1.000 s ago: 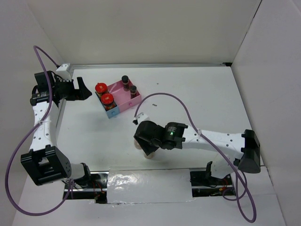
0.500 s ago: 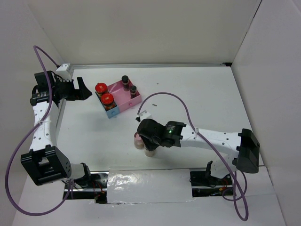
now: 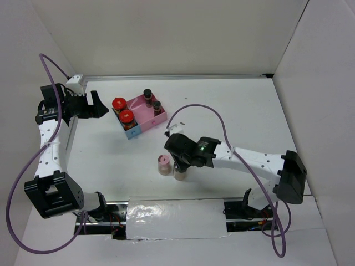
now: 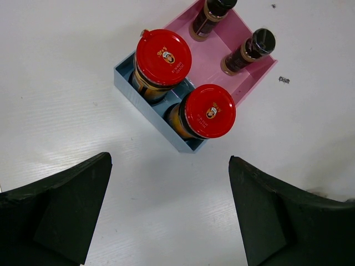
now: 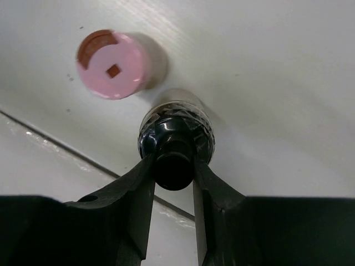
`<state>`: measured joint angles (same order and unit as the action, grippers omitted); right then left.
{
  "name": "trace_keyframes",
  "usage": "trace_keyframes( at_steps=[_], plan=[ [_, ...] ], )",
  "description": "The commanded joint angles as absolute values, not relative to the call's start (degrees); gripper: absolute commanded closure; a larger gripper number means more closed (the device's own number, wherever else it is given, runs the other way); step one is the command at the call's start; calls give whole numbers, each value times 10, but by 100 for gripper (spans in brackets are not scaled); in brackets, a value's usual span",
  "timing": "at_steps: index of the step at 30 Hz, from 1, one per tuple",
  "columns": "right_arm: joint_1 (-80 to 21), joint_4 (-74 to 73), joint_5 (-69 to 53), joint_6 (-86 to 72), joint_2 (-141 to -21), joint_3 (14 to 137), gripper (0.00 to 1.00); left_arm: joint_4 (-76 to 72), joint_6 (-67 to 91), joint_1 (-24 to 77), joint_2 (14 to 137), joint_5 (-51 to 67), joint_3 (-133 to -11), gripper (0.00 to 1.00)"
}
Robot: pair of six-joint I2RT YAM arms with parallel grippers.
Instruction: Organize the condiment bottles
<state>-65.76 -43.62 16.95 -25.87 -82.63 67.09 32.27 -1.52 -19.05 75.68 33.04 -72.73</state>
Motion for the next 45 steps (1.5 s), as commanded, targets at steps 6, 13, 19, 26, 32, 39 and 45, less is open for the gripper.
trace_keyframes(
  at_steps=[6, 13, 19, 26, 32, 39, 45],
  plan=[
    [-538, -478, 221, -197, -773, 784, 100, 313, -21, -194, 754, 347, -734, 1],
    [-492, -445, 227, -81, -899, 967, 100, 315, -20, -194, 755, 347, -741, 1],
    [-497, -420, 199, -7, -1060, 1232, 100, 318, -22, -194, 745, 345, -733, 1],
    [-521, -362, 162, 47, -1194, 1397, 100, 318, -25, -192, 738, 342, -724, 1],
    [-523, -323, 173, 57, -1230, 1406, 100, 317, -24, -194, 741, 343, -723, 1],
    [-519, -306, 178, 61, -1261, 1390, 100, 316, -23, -194, 749, 344, -723, 1],
    [-517, -303, 173, 56, -1298, 1375, 100, 314, -24, -194, 749, 345, -722, 1]
  ],
)
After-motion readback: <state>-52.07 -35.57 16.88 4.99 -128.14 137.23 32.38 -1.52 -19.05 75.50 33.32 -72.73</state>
